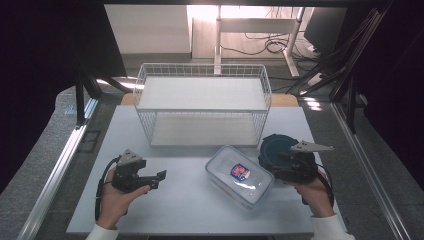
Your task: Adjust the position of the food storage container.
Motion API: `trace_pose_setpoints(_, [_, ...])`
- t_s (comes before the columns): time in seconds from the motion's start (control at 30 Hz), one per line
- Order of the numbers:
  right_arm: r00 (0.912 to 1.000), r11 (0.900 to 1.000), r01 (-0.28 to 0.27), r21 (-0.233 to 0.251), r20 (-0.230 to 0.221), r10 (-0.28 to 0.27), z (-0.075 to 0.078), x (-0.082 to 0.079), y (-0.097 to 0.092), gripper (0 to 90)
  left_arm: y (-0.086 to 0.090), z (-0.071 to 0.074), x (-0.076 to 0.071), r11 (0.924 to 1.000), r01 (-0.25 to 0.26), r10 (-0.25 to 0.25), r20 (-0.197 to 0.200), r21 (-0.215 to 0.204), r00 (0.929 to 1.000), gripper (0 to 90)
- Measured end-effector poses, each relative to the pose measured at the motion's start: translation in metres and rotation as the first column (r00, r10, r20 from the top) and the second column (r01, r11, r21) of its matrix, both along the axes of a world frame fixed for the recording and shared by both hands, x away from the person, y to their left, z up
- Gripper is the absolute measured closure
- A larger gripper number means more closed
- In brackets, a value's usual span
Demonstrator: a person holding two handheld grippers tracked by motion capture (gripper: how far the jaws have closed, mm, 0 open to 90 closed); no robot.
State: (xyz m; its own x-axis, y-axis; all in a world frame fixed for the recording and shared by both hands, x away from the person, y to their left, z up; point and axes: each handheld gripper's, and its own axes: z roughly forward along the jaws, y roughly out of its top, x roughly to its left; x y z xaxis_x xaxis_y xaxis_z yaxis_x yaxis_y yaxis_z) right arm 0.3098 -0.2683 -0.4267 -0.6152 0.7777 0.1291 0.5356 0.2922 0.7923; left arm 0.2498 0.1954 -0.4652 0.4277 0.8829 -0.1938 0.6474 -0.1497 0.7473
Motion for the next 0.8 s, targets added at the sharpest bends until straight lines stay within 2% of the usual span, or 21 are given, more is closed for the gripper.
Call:
trace_pose_setpoints(0.1, [0.9999,0.9999,-0.012,-0.004,0.001,0.012,-0.001,0.001,0.003,36.3,0.0,-0.002,-0.001,0.9999,-0.009,0.009,-0.008,0.01,0.9999,17.2])
trace_pose_setpoints(0.2, [0.9992,0.9991,-0.039,-0.019,-0.004,0.039,0.001,0.001,0.007,40.7,0.001,0.002,-0.006,0.9998,-0.013,0.013,0.003,0.016,0.9999,17.3])
trace_pose_setpoints(0.43, [0.9995,0.9992,-0.018,-0.034,-0.028,0.017,0.01,0.009,0.016,46.4,0.005,0.001,-0.005,0.9999,-0.015,0.015,-0.003,-0.007,0.9999,17.3])
trace_pose_setpoints(0.57, [0.9975,0.9929,-0.033,-0.114,-0.066,0.025,0.017,0.026,0.03,52.0,0.007,0.001,-0.005,0.9999,-0.013,0.013,-0.002,-0.011,0.9999,17.3])
trace_pose_setpoints(0.67, [0.9957,0.9883,-0.047,-0.145,-0.086,0.035,0.02,0.037,0.038,58.0,0.006,0.001,-0.006,1.0,-0.004,0.004,-0.006,-0.009,1.0,17.3])
trace_pose_setpoints(0.73, [0.9935,0.9829,-0.066,-0.172,-0.103,0.049,0.02,0.044,0.045,61.9,0.005,0.0,-0.006,0.9999,-0.002,0.002,-0.007,-0.012,1.0,17.3])
trace_pose_setpoints(0.8, [0.9891,0.9727,-0.102,-0.208,-0.126,0.076,0.019,0.053,0.053,65.0,0.004,0.001,-0.006,0.9999,0.002,-0.002,-0.005,-0.01,1.0,17.3])
